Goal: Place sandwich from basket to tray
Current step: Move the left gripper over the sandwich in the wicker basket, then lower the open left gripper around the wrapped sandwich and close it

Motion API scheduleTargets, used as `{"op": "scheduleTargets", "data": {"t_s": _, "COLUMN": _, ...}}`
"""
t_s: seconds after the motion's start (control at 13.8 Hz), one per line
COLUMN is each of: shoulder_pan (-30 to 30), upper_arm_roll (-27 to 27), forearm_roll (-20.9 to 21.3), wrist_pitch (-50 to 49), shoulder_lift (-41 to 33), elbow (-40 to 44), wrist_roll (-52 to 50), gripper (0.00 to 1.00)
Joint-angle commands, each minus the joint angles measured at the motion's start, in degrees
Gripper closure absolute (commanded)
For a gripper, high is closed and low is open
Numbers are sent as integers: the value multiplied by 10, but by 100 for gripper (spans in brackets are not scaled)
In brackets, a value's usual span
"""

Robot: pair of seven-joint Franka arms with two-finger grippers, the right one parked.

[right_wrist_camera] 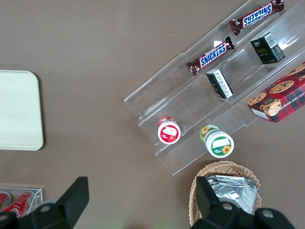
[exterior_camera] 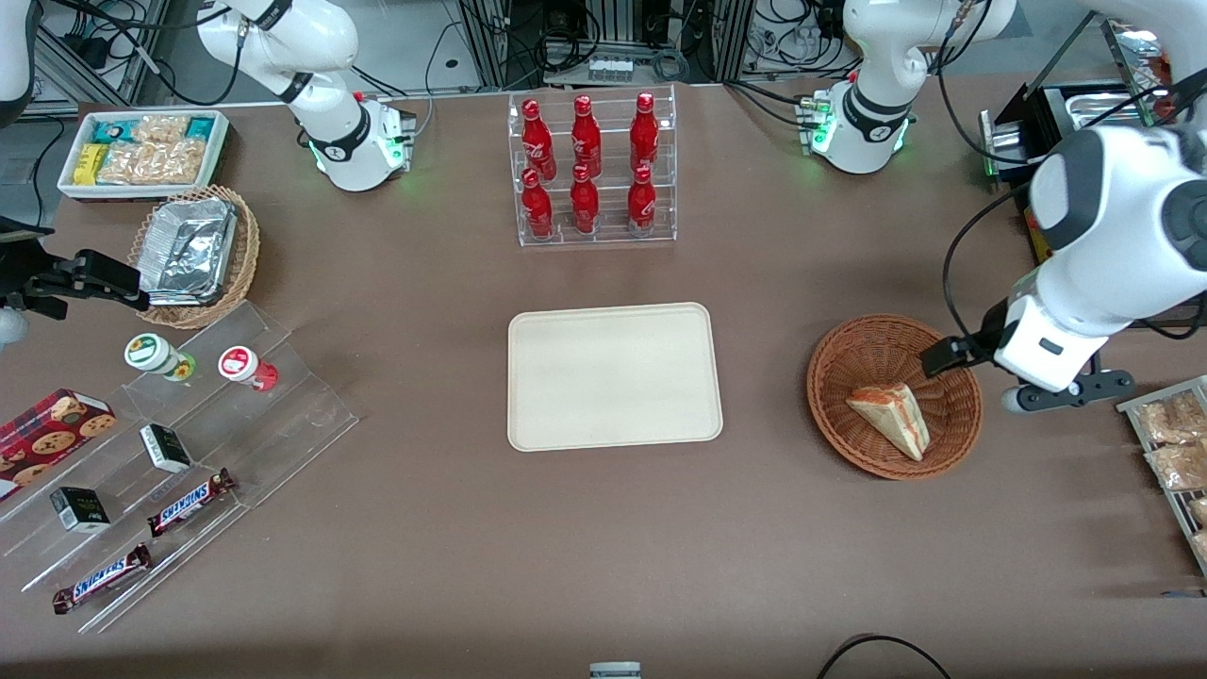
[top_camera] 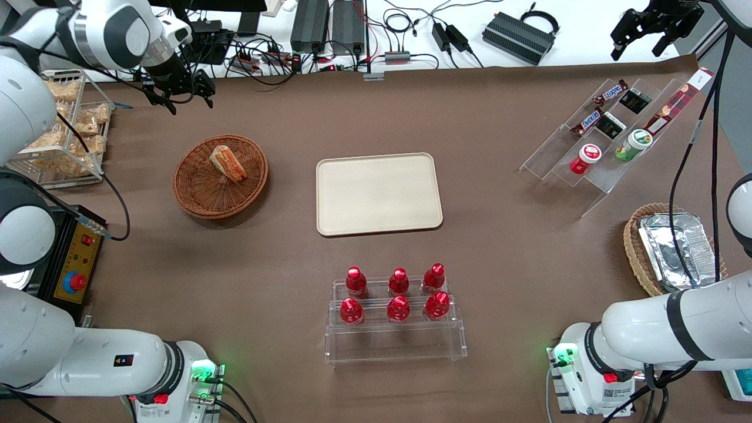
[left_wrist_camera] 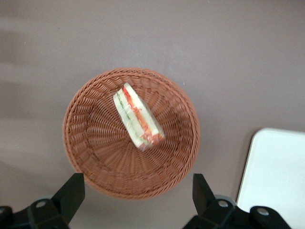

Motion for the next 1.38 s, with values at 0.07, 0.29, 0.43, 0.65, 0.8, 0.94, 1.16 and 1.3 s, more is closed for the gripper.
{"op": "scheduleTargets", "data": {"t_s": 0.07, "shoulder_pan": -3, "upper_arm_roll": -2, "forearm_roll": 4, "wrist_pitch": 105, "shoulder_lift": -12, "elbow": -87, "wrist_roll": -84, "gripper": 0}}
{"op": "scheduleTargets", "data": {"t_s": 0.29, "shoulder_pan": -2, "upper_arm_roll": -1, "forearm_roll": 3, "wrist_pitch": 169, "shoulder_lift": 0, "elbow": -124, "wrist_roll": -90, "gripper": 0}}
{"op": "scheduleTargets", "data": {"t_s": 0.43, "shoulder_pan": -2, "upper_arm_roll": -1, "forearm_roll": 3, "wrist_pitch": 196, "shoulder_lift": 10, "elbow": -137, "wrist_roll": -107, "gripper": 0}}
{"op": "scheduleTargets", "data": {"t_s": 0.65, "shoulder_pan": -2, "upper_arm_roll": -1, "forearm_roll": 3, "wrist_pitch": 292, "shoulder_lift": 26, "elbow": -186, "wrist_roll": -140, "gripper": 0}}
{"op": "scheduleTargets", "data": {"t_s": 0.8, "shoulder_pan": -2, "upper_arm_roll": -1, "forearm_roll": 3, "wrist_pitch": 303, "shoulder_lift": 44, "elbow": -187, "wrist_roll": -159, "gripper": 0}}
{"op": "scheduleTargets", "data": {"t_s": 0.94, "shoulder_pan": -2, "upper_arm_roll": -1, "forearm_roll": 3, "wrist_pitch": 314, "shoulder_lift": 56, "elbow": -187, "wrist_roll": -160, "gripper": 0}}
{"op": "scheduleTargets", "data": {"t_s": 1.16, "shoulder_pan": -2, "upper_arm_roll": -1, "forearm_roll": 3, "wrist_pitch": 328, "shoulder_lift": 75, "elbow": -187, "wrist_roll": -162, "gripper": 0}}
{"op": "scheduleTargets", "data": {"t_s": 1.3, "shoulder_pan": -2, "upper_arm_roll": -1, "forearm_roll": 3, "wrist_pitch": 338, "shoulder_lift": 83, "elbow": -188, "wrist_roll": -162, "gripper": 0}}
